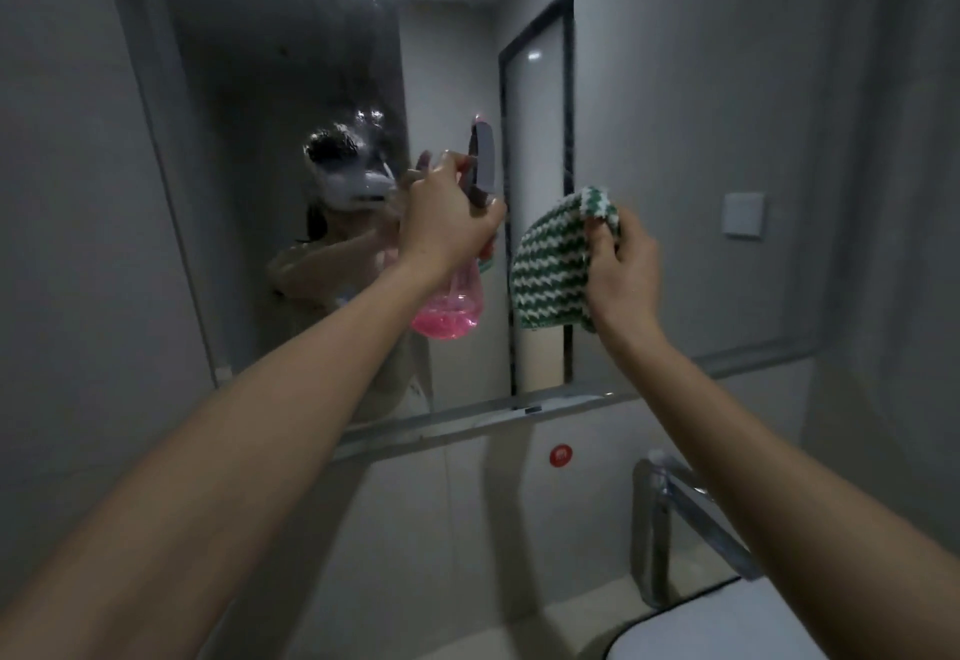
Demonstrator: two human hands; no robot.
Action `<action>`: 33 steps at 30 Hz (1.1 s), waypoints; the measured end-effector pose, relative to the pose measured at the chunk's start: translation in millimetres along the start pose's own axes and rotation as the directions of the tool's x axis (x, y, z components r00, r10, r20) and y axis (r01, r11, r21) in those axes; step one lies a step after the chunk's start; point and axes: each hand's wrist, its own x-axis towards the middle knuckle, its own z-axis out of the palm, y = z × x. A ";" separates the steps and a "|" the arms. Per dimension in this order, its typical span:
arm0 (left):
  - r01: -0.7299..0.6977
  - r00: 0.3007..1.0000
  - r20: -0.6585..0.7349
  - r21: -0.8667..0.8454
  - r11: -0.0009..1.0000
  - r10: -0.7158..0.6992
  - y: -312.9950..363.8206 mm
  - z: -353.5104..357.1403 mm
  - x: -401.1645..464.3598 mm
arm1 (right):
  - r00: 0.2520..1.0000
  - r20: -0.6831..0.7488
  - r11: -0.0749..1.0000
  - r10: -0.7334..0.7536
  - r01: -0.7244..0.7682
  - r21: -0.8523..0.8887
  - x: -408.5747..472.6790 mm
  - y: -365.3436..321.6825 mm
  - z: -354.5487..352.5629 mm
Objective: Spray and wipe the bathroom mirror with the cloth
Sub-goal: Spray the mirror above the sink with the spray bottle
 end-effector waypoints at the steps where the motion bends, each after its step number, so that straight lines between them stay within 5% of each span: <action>1: 0.015 1.000 -0.001 -0.004 1.000 -0.015 1.3 5.0 -4.6 | 1.000 -0.004 1.000 0.004 -0.004 -0.009 -1.0 2.5 -6.2; 15: 0.249 0.969 0.027 -0.081 0.965 -0.247 -17.5 32.9 -77.4 | 0.991 0.085 0.994 0.103 -0.100 -0.037 -36.8 28.6 -27.3; 23: 0.481 0.868 0.140 -0.002 0.877 -0.476 -38.9 47.2 -143.4 | 0.978 0.135 0.984 0.157 -0.143 -0.104 -80.8 45.2 -37.1; 33: 0.544 0.811 0.312 -0.087 0.835 -0.496 -68.4 60.0 -199.5 | 0.965 0.133 0.962 0.226 -0.200 -0.185 -130.6 50.2 -53.8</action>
